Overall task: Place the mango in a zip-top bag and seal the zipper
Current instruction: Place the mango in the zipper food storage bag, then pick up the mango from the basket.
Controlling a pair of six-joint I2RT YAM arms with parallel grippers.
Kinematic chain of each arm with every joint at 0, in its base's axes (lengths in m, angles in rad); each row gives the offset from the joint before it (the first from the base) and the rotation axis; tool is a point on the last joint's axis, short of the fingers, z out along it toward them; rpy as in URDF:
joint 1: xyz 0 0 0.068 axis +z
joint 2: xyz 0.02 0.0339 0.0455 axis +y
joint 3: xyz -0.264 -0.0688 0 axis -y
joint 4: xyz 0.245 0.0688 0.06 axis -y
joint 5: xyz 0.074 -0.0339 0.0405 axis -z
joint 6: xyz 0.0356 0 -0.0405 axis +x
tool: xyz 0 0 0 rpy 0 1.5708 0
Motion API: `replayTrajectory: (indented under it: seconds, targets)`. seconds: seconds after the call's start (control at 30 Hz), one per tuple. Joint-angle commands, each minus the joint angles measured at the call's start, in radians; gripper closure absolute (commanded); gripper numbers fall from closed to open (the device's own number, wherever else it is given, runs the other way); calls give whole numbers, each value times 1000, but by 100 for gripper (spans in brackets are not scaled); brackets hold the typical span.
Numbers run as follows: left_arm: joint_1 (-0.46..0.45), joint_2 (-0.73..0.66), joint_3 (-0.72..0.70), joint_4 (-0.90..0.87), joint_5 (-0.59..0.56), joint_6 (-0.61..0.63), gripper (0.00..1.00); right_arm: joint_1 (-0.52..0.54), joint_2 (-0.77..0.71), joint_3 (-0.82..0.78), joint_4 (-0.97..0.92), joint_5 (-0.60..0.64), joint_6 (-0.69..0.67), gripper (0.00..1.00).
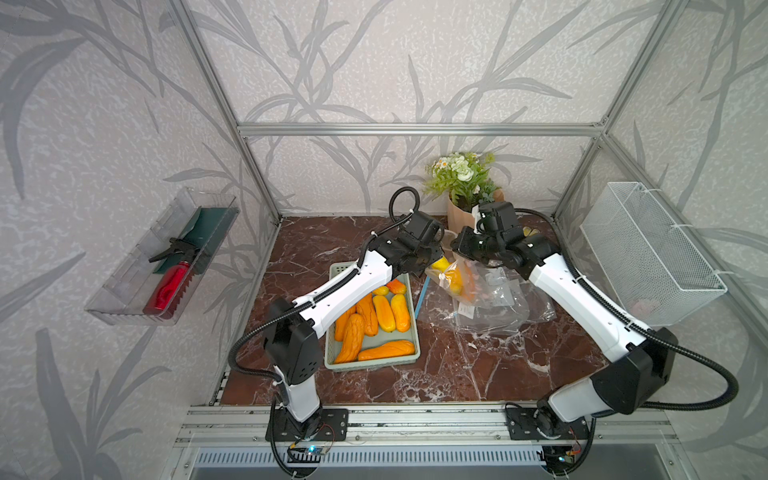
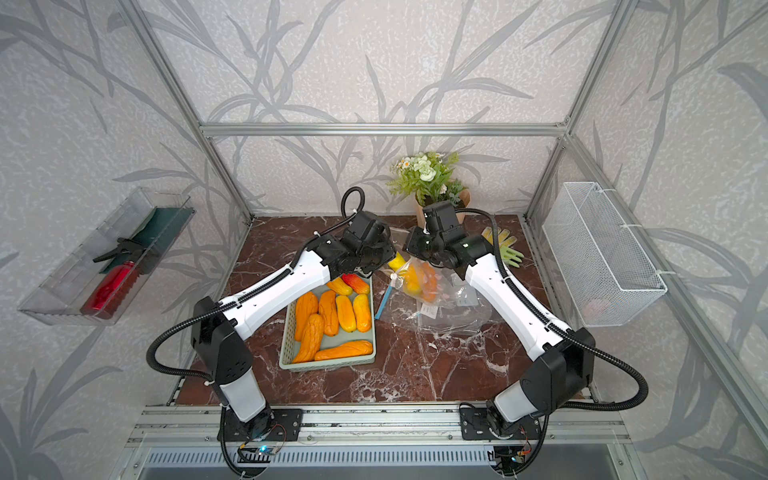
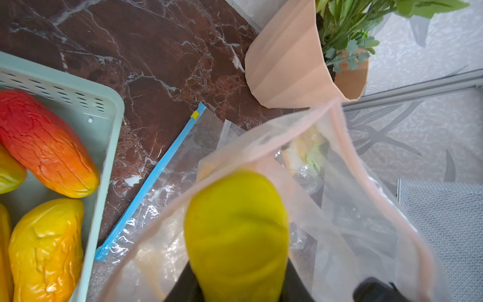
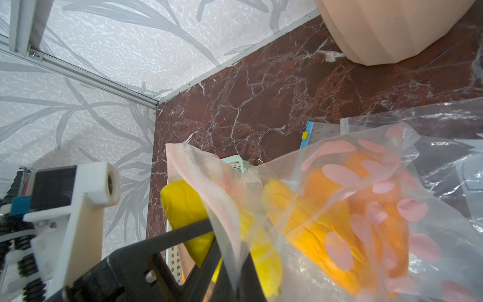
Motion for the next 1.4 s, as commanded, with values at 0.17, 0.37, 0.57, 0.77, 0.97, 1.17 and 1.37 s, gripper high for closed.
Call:
replayTrajectory:
  seconds: [0.17, 0.37, 0.57, 0.77, 0.97, 1.17, 1.37]
  targets:
    - [-4, -25, 105, -177, 81, 138, 24, -4, 19, 35, 3, -21, -19, 100]
    - [-1, -109, 159, -290, -19, 193, 15, -7, 16, 29, -4, -9, -25, 100]
    - [38, -217, 94, -592, -138, 343, 17, -13, 17, 35, -12, -7, -34, 100]
    - [74, -273, -218, -763, -184, 489, 17, -13, 14, 29, -11, -15, -39, 100]
    - [118, -243, -408, -765, -224, 527, 8, -13, 1, 4, -5, -21, -36, 100]
    - [192, -218, -555, -573, -140, 602, 12, -11, -7, -5, -3, -21, -32, 100]
    - [198, -157, -591, -471, -60, 629, 25, -11, -4, -1, -6, -19, -31, 100]
